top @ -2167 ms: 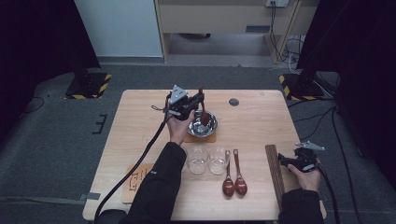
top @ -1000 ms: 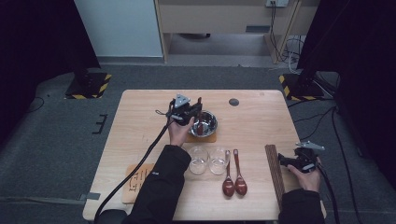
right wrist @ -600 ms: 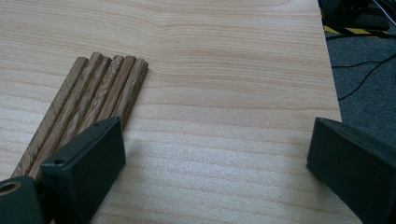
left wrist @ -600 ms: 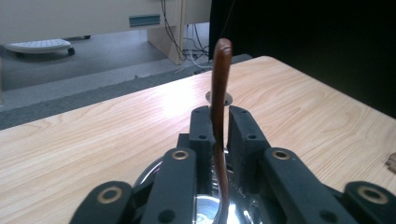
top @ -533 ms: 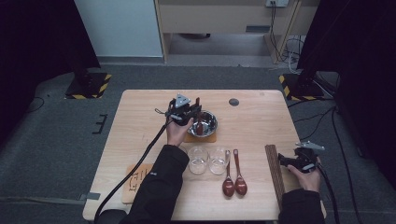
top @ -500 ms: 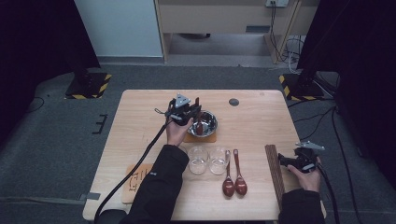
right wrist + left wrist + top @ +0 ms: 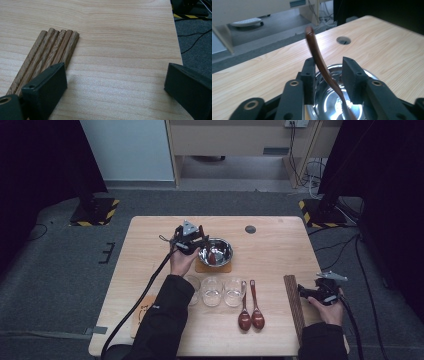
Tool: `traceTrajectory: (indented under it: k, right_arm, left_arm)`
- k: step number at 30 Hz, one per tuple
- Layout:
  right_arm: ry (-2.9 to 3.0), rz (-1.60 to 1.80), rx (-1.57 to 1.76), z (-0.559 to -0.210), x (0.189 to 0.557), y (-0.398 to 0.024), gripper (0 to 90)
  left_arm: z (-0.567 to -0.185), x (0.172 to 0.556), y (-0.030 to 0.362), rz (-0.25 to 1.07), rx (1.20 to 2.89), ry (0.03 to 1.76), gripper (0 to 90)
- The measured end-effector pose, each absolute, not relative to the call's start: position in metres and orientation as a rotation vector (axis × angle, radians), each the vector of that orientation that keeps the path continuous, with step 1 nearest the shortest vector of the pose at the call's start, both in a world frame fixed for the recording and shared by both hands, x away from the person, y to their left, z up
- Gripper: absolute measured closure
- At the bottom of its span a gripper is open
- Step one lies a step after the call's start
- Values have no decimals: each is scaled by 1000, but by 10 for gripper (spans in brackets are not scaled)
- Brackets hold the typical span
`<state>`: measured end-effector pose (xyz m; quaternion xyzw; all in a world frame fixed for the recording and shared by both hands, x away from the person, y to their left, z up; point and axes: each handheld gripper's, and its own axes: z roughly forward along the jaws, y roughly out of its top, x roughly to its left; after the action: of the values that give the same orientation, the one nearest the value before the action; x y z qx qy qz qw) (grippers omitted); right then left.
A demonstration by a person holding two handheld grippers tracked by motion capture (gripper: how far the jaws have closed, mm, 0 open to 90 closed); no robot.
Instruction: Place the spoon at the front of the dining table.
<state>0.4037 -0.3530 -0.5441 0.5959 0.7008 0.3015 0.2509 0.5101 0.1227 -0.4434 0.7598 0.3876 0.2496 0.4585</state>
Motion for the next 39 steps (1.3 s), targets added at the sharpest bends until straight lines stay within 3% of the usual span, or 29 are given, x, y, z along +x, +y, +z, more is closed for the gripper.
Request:
traceTrajectory:
  k: [17,39]
  right_arm:
    - [1907,821,1621,-544,404,-353,45]
    - [1907,821,1621,-544,404,-353,45]
  left_arm:
    - [-439,506,128,638,1991,922,452]
    - [-469,496,155,568,2027,971,350]
